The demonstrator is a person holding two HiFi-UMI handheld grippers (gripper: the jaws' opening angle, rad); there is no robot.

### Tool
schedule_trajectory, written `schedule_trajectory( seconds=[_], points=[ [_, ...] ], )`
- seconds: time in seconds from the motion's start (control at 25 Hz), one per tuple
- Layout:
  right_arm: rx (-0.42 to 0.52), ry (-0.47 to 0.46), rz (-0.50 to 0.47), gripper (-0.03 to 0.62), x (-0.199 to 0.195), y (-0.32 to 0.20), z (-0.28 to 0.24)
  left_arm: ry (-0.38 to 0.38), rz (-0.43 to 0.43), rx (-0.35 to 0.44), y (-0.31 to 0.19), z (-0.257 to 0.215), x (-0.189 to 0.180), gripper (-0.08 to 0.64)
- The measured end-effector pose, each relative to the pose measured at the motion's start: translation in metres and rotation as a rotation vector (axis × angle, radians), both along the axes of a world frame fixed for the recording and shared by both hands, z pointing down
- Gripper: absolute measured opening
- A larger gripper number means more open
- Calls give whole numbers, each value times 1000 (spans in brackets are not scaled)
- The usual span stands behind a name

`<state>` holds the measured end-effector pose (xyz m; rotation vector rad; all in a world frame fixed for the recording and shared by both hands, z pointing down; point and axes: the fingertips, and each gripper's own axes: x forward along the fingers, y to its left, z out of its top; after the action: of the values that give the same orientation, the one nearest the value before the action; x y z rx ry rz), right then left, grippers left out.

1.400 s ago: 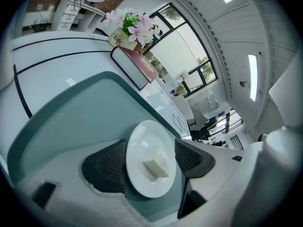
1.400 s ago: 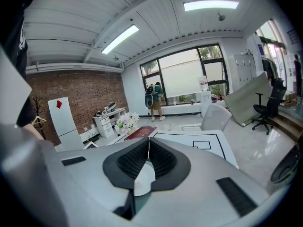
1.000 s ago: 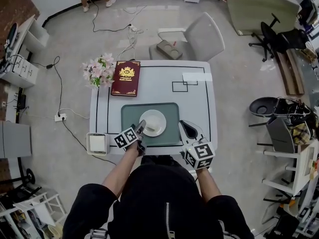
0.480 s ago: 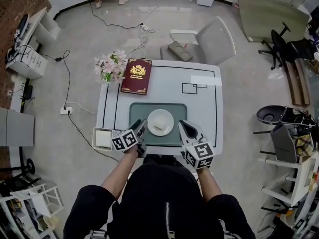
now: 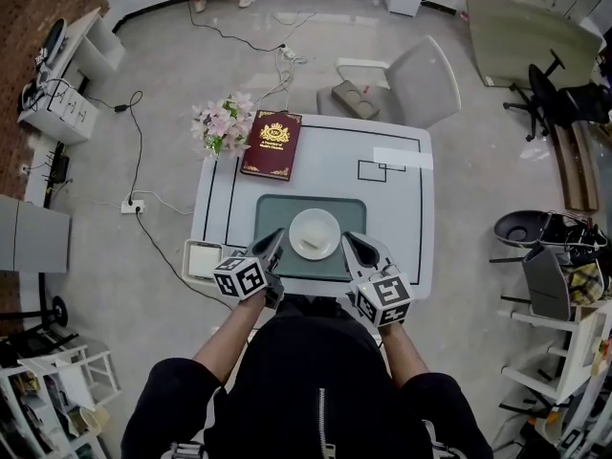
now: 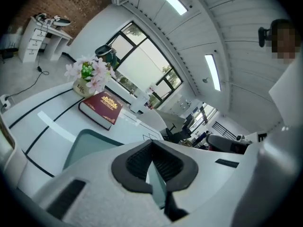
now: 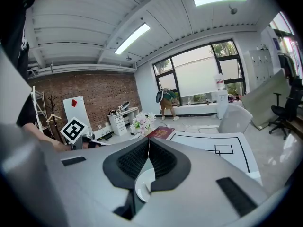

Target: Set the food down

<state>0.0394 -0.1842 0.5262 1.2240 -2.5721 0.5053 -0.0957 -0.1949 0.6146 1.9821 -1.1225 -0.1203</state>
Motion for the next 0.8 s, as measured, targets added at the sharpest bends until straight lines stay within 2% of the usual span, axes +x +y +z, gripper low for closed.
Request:
schedule_trajectory(
  seconds=[0.28,0.44,0.64,0.8],
  points=[
    [13,-5,-42,9,-13,10,-8,-179,80,194,7,-52,11,5],
    [28,-7,-71,9,-22,15,-12,-250,114,288,12,-79,21,5],
    [68,-12,-55,9,-24,16,-17,-366,109,379,17,-99,27,5],
    [88,-5,-45,9,-25,18,-19,-396,110,406,24,-102,31,5]
  ],
)
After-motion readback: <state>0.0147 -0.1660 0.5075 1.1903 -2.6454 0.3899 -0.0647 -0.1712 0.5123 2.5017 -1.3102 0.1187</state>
